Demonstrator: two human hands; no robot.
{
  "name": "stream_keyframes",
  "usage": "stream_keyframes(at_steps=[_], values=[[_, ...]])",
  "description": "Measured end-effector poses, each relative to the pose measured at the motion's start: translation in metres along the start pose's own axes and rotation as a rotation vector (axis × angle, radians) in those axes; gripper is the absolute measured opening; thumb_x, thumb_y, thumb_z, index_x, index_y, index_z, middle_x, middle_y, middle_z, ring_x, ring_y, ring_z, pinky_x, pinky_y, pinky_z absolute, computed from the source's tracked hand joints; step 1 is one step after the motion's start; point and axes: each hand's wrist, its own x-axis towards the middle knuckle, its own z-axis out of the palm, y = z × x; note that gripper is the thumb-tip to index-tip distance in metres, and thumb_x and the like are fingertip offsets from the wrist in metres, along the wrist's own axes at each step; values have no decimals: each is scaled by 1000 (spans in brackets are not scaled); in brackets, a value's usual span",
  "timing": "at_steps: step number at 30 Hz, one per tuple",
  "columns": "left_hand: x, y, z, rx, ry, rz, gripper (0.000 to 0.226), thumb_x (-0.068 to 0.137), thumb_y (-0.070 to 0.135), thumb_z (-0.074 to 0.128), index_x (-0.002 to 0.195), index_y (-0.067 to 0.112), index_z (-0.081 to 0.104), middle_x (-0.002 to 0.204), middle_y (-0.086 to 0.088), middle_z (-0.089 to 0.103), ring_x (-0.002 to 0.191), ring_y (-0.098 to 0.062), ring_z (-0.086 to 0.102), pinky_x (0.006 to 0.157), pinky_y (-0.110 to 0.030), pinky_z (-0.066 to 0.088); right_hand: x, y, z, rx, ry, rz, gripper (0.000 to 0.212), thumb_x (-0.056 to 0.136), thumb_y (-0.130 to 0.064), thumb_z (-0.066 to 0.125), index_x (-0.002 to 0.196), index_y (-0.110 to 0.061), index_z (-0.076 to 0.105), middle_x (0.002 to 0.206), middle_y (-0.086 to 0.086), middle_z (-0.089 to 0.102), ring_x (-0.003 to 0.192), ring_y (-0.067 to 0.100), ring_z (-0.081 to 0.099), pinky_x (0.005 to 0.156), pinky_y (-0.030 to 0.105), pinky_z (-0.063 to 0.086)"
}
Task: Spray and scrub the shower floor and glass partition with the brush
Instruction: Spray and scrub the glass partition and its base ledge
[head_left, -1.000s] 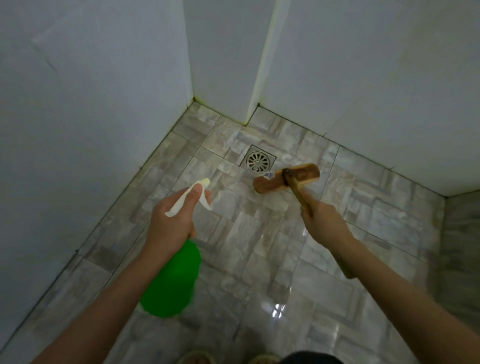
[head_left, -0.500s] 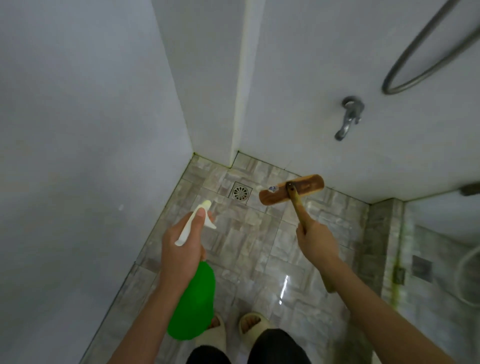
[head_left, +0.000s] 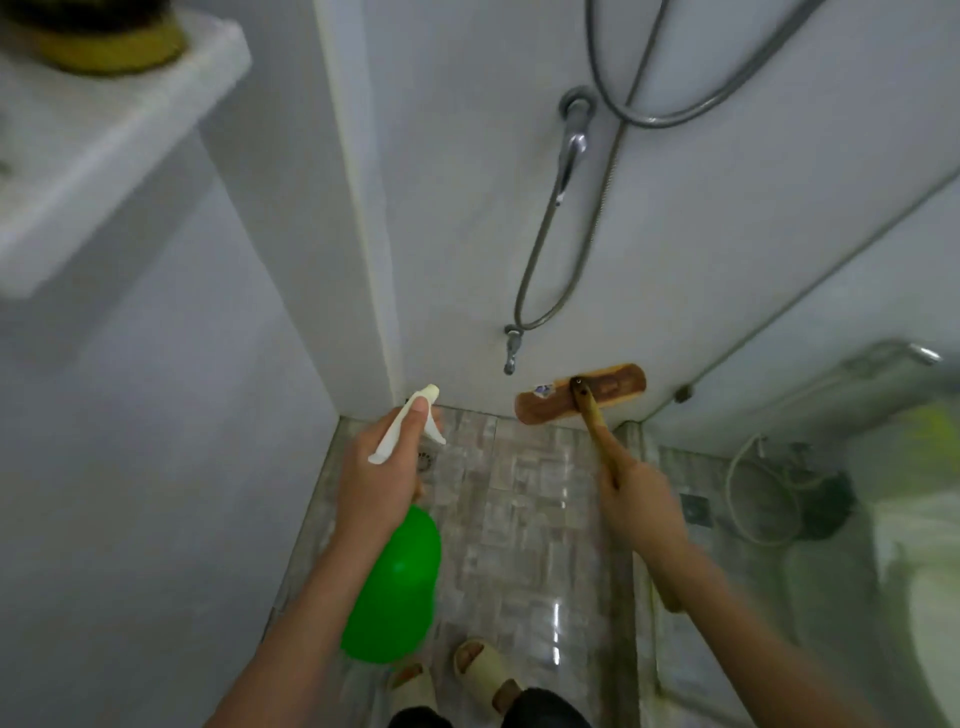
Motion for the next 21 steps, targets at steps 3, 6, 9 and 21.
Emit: stream_keyframes(at_steps=[3, 6, 9, 21], values=[[-13, 63, 6, -49, -75, 73, 28, 104, 42, 51, 110, 35, 77, 93, 8, 77, 43, -17, 48, 43, -20, 43, -29, -9, -66, 89, 179, -31, 76, 95, -16, 42, 144, -56, 1, 58, 4, 54, 49, 15, 52, 50, 30, 44], [-24, 123, 15, -72, -174, 195, 30, 104, 40, 50, 111, 30, 77, 94, 6, 77, 38, -14, 46, 42, -20, 43, -52, -14, -119, 143, 341, -41, 75, 94, -16, 43, 145, -54, 5, 58, 5, 55, 48, 15, 51, 51, 32, 45], [-25, 175, 28, -79, -271, 322, 32, 103, 44, 50, 97, 33, 79, 92, -15, 75, 37, -16, 45, 47, -25, 42, -66, -18, -168, 189, 493, -66, 75, 93, -16, 45, 146, -53, 8, 65, 7, 60, 56, 22, 58, 58, 37, 51], [-33, 354, 120, -298, -538, 590, 41, 101, 44, 48, 99, 15, 78, 98, 0, 80, 33, -15, 43, 37, -22, 40, -91, -26, -376, 77, 1158, -194, 67, 94, -15, 51, 147, -45, 22, 55, 7, 57, 45, 16, 50, 50, 40, 50]])
